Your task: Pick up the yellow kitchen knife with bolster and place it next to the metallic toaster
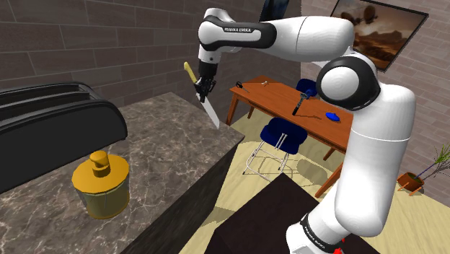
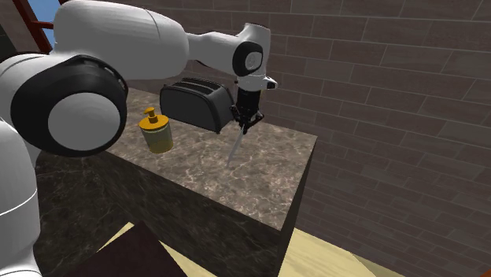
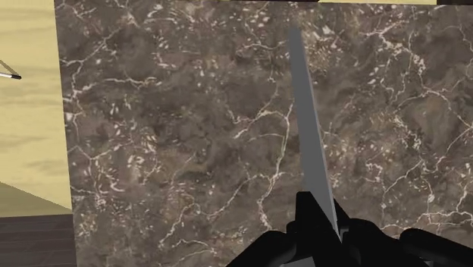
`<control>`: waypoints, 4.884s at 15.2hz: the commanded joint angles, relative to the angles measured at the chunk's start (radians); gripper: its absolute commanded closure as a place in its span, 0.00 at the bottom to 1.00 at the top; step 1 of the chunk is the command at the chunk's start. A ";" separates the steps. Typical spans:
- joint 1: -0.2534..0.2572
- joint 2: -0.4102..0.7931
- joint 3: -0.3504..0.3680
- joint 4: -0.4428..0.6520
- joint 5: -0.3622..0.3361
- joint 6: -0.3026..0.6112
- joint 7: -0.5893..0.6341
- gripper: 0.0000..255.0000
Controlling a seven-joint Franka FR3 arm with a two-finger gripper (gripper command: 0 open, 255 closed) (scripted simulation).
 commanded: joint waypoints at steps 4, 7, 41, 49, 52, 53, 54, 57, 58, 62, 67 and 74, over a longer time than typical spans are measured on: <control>-0.001 0.001 0.000 0.070 -0.001 -0.069 0.003 1.00; -0.002 0.003 0.000 0.114 -0.001 -0.111 0.006 1.00; 0.309 -0.098 0.159 0.102 -0.007 -0.162 0.476 1.00; 0.332 -0.101 0.171 0.001 -0.007 -0.062 0.503 1.00; 0.331 -0.103 0.170 -0.042 -0.007 -0.021 0.500 1.00; 0.331 -0.103 0.170 -0.055 -0.007 -0.007 0.498 1.00; 0.331 -0.103 0.170 -0.068 -0.006 0.006 0.497 1.00; 0.331 -0.101 0.170 -0.106 -0.006 0.045 0.494 1.00; 0.331 -0.100 0.170 -0.118 -0.006 0.058 0.493 1.00; 0.331 -0.093 0.169 -0.162 -0.006 0.109 0.489 1.00; 0.331 -0.080 0.169 -0.211 -0.007 0.171 0.484 1.00; 0.332 -0.054 0.168 -0.268 -0.008 0.255 0.479 1.00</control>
